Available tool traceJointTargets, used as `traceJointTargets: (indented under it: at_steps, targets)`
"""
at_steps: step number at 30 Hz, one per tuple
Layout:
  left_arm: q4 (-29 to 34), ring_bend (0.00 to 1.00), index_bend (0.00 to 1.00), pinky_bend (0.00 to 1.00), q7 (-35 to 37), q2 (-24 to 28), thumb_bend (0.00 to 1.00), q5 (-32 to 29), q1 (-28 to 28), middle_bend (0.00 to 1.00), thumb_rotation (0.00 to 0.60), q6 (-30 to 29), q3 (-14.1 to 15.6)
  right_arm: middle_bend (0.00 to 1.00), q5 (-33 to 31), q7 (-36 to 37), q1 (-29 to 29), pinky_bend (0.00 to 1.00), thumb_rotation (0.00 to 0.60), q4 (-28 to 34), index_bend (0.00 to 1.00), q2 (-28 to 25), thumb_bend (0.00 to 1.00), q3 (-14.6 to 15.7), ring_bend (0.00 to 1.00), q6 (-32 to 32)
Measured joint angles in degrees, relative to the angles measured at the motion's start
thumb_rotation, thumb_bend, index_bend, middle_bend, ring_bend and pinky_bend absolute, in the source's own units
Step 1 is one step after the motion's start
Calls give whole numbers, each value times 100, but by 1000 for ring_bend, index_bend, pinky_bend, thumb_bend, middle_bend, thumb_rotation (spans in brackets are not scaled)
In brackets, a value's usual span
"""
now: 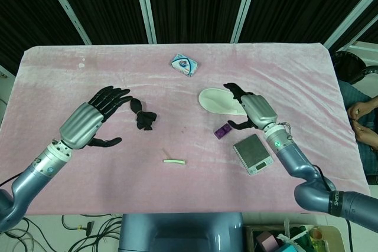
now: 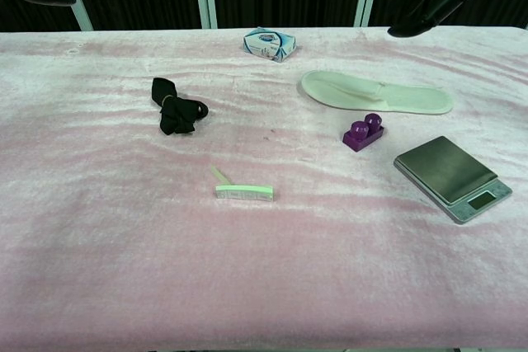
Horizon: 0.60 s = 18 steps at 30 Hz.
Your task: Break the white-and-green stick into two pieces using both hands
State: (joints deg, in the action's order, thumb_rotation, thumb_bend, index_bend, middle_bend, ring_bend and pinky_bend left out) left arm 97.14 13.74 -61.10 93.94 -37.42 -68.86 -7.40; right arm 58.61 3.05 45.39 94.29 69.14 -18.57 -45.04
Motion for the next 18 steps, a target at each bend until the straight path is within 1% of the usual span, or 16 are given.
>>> traceJointTargets:
  at_steps: [2, 3, 5, 8, 11, 14, 18]
  targets:
    - [16, 0, 61, 0, -25, 11, 184, -16, 5, 32, 600, 10, 4, 457, 44, 49, -16, 490, 600, 73, 52, 3, 245, 23, 519, -4]
    - [14, 0, 61, 0, -41, 11, 184, -24, 8, 32, 600, 16, 10, 508, 76, 75, -25, 524, 600, 130, 62, -1, 245, 42, 550, 3]
    - [-7, 0, 61, 0, -53, 4, 183, -30, 14, 31, 600, 23, 22, 641, 127, 94, -40, 623, 600, 235, 116, -8, 245, 83, 640, 12]
    - [-53, 0, 61, 0, -47, -28, 184, -44, 22, 31, 600, 33, 41, 777, 192, 72, -52, 736, 600, 443, 176, -12, 245, 198, 743, 49]
    - [-91, 0, 61, 0, -20, -54, 184, -47, 29, 31, 600, 41, 63, 831, 134, 32, -35, 780, 600, 605, 225, 44, 246, 315, 788, 155]
    - [-152, 0, 58, 0, -2, -80, 184, -30, 37, 29, 600, 46, 96, 840, -27, -4, 21, 782, 600, 721, 238, 153, 246, 434, 796, 332]
    - [-227, 0, 55, 0, 36, -89, 184, -42, 54, 28, 600, 47, 116, 851, -309, -128, 120, 782, 600, 853, 244, 432, 245, 614, 802, 449]
